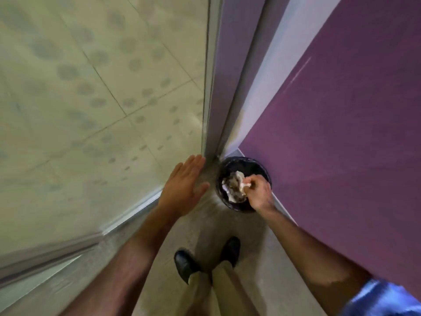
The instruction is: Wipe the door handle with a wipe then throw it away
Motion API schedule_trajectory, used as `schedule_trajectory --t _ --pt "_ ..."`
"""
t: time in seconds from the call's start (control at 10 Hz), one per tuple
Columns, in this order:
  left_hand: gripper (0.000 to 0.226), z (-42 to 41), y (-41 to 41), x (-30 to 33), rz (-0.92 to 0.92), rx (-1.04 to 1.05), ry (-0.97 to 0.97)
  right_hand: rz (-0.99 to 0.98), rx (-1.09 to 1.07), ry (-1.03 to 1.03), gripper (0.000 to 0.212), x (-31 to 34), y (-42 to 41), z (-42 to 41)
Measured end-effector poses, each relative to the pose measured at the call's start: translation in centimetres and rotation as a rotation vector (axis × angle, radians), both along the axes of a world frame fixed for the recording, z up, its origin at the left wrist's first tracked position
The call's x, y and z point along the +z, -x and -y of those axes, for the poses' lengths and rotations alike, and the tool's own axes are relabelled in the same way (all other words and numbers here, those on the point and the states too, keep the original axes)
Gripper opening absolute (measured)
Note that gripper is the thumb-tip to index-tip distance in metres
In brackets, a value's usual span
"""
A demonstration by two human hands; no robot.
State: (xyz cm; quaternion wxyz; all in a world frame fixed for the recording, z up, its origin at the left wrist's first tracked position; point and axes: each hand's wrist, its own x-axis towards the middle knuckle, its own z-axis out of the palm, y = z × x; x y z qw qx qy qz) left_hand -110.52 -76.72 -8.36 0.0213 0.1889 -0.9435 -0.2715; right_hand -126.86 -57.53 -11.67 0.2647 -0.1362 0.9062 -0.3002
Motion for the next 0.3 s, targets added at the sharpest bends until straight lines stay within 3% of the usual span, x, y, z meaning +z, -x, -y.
schedule_trajectory --t 0.2,0.3 --pt "0.064 -0.1 3.3 -10.1 0.004 0.027 -0.092 -0.042 0.199 -0.142 0.018 -11.1 4.1 -1.5" --pt "0.064 0.0 3.1 -14.3 0.052 0.034 -0.101 -0.051 0.233 -0.132 0.031 -16.1 5.0 -1.7"
